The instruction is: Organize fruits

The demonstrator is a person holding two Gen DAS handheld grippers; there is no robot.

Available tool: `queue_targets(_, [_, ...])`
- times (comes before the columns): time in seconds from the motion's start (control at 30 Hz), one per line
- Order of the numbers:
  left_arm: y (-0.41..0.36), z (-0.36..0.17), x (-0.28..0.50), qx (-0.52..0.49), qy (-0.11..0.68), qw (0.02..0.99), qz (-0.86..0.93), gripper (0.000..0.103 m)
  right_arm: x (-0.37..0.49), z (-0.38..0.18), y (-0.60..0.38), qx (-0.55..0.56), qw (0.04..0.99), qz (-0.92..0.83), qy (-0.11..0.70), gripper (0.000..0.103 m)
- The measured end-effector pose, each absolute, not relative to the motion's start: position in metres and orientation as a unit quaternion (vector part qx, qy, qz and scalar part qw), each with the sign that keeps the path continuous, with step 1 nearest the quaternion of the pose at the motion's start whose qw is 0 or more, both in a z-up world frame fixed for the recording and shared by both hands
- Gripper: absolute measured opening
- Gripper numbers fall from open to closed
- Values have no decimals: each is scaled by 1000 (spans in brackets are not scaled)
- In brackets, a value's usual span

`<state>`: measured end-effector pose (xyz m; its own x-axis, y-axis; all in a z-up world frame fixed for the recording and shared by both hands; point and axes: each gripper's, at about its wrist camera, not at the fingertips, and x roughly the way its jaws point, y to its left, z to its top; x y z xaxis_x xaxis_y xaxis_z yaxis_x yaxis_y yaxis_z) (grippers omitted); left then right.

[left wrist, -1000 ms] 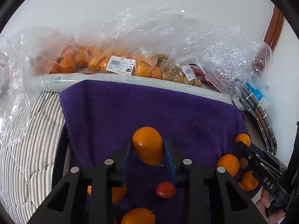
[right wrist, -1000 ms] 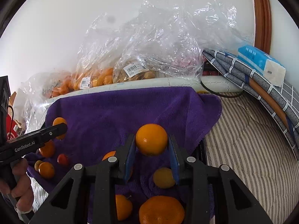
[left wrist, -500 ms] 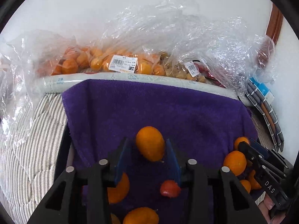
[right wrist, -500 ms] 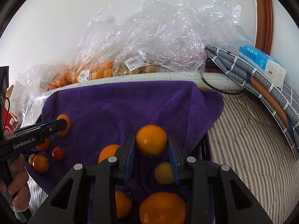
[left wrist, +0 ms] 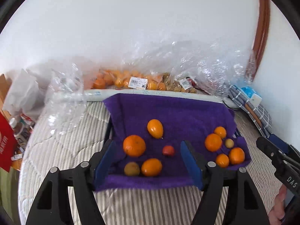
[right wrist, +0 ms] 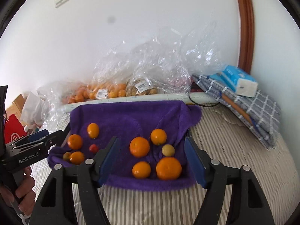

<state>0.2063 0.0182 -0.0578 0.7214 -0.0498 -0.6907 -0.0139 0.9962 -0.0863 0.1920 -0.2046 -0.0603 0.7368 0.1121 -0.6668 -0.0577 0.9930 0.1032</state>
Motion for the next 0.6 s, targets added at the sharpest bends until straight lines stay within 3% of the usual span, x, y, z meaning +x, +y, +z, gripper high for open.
queue_targets(0.17, [15, -30, 148, -44, 361, 931, -19, 79, 134, -25, -208, 36, 930, 45, 363, 78])
queue_targets(0.3, [11, -13, 100, -25, 336, 941, -3, 89, 87, -7, -215, 35, 936, 29, 348, 80])
queue_targets(0.33, [11, -10, 91, -23, 335, 942, -1, 91, 77, -5, -216, 32, 938, 24, 346, 82])
queue_targets(0.4, [10, -5, 74, -27, 333, 943, -1, 95, 57, -1, -220, 34, 940, 24, 338, 97])
queue_targets(0.6, [5, 4, 44, -28, 328, 944, -2, 96, 22, 3, -228, 35, 943, 24, 331, 103])
